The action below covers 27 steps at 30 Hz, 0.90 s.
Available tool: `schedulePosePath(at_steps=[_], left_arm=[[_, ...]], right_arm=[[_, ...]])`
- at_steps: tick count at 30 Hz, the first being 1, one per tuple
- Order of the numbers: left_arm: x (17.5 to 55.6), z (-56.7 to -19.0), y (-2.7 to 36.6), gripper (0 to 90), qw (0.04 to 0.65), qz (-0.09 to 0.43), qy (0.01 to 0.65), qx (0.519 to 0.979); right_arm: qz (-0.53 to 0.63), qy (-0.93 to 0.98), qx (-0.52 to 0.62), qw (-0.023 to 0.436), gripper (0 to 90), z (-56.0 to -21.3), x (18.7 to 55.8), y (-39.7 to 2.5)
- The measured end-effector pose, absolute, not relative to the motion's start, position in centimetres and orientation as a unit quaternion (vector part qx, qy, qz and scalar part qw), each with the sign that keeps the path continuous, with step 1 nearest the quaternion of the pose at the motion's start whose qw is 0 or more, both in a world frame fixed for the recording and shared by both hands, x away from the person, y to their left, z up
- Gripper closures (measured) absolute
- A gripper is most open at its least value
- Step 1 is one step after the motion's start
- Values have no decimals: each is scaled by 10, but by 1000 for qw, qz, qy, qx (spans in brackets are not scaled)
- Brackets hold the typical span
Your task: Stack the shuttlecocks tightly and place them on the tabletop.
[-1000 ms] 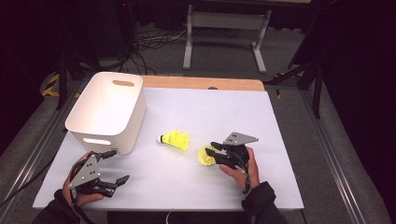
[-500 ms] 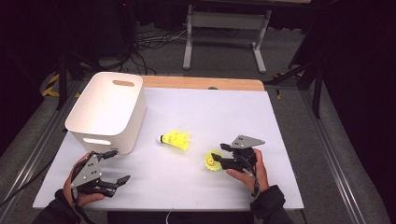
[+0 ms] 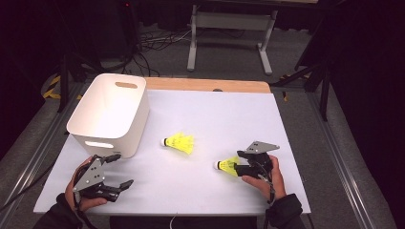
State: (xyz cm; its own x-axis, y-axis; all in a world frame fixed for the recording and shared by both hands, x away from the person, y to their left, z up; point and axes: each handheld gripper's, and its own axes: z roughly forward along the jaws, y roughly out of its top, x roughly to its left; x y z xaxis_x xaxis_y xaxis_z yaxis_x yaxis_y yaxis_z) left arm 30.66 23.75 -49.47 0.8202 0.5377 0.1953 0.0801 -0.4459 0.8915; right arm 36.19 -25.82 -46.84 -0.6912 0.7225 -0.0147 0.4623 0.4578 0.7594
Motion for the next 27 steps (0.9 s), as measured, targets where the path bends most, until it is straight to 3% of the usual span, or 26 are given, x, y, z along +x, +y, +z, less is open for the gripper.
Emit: schedulePosePath(at_steps=[15, 27], left_arm=[[306, -494, 238, 92, 491, 234, 189, 817], [306, -494, 237, 91, 492, 235, 189, 817]], right_arm=[[367, 836, 363, 187, 381, -470, 357, -280], [389, 832, 335, 211, 368, -457, 321, -289]])
